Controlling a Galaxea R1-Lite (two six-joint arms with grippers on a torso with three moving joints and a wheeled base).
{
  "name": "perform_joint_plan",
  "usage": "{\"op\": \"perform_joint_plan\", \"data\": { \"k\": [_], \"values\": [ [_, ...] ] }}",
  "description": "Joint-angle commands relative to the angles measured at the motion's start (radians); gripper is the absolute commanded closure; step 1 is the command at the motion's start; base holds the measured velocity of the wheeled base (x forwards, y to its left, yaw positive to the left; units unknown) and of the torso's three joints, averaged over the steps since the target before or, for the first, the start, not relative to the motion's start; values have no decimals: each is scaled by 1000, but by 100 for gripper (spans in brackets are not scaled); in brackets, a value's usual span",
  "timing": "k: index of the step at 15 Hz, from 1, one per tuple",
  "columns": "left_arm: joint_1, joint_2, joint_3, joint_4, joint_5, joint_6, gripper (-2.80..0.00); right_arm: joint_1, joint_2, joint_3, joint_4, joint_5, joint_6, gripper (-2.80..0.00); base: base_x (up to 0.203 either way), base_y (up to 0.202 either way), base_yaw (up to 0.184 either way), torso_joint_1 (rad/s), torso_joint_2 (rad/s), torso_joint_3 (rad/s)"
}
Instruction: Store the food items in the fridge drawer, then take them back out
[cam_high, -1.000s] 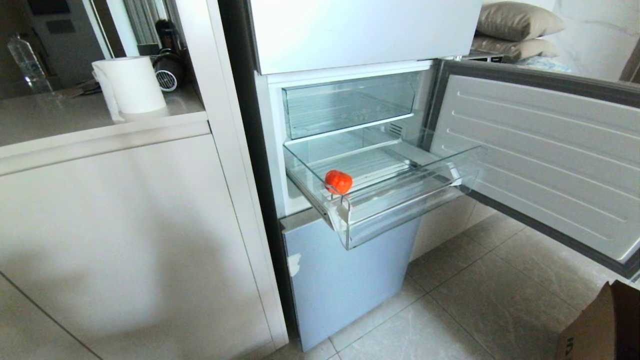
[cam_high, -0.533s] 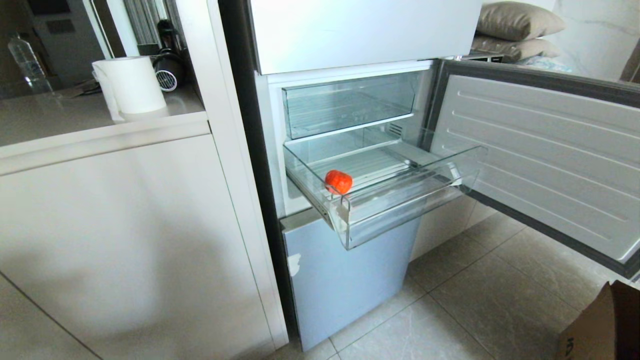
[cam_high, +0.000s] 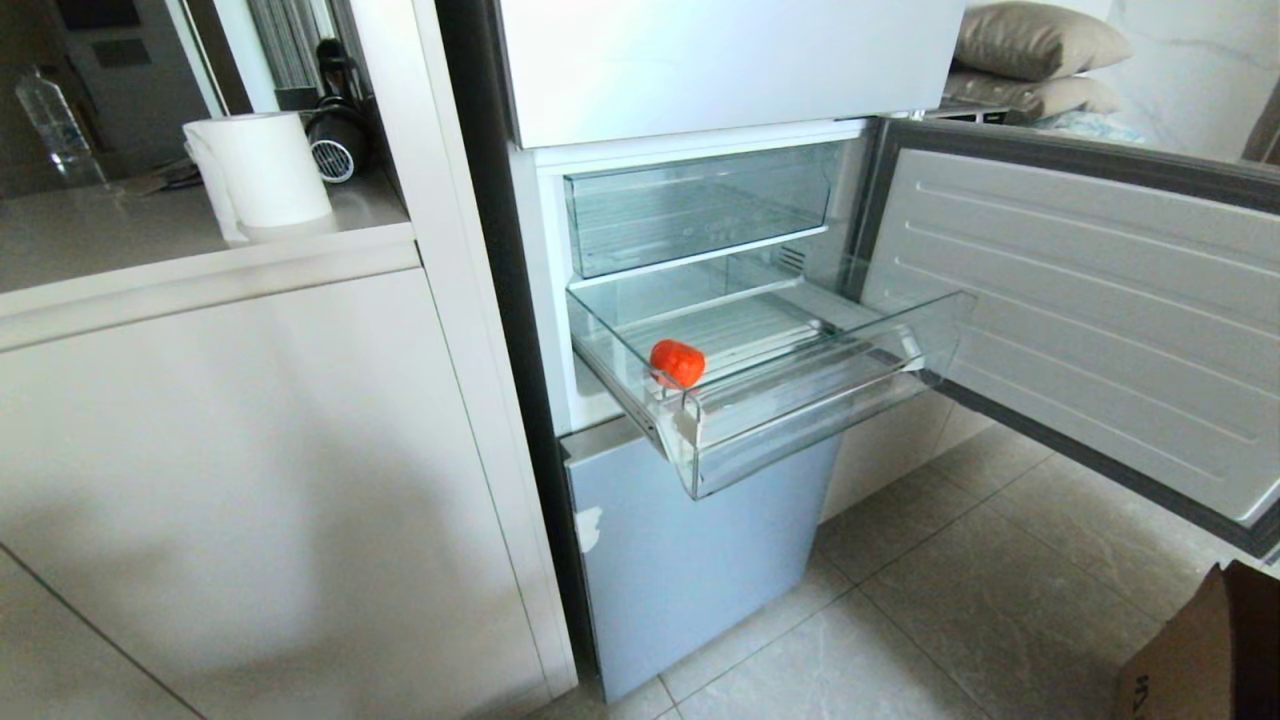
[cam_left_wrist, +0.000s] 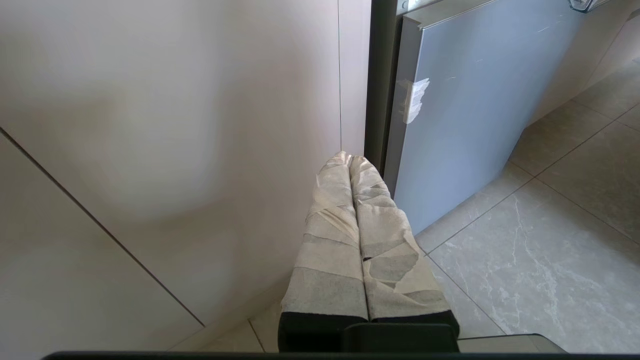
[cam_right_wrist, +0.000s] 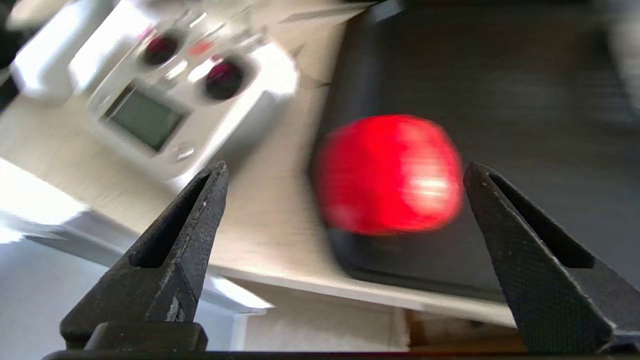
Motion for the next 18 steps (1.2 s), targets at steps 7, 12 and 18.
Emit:
{"op": "perform_joint_plan", "data": {
  "k": [7, 12, 18],
  "values": [
    [0, 2, 0, 1, 0, 0, 0, 63, 95, -83, -7, -154, -48, -280, 0, 0, 0, 0, 0, 0],
    [0, 2, 0, 1, 0, 0, 0, 41, 118, -87, -6, -159, -62, -280, 0, 0, 0, 0, 0, 0],
    [0, 2, 0, 1, 0, 0, 0, 20, 206, -144, -6, -159, -57, -280, 0, 0, 0, 0, 0, 0]
  ]
}}
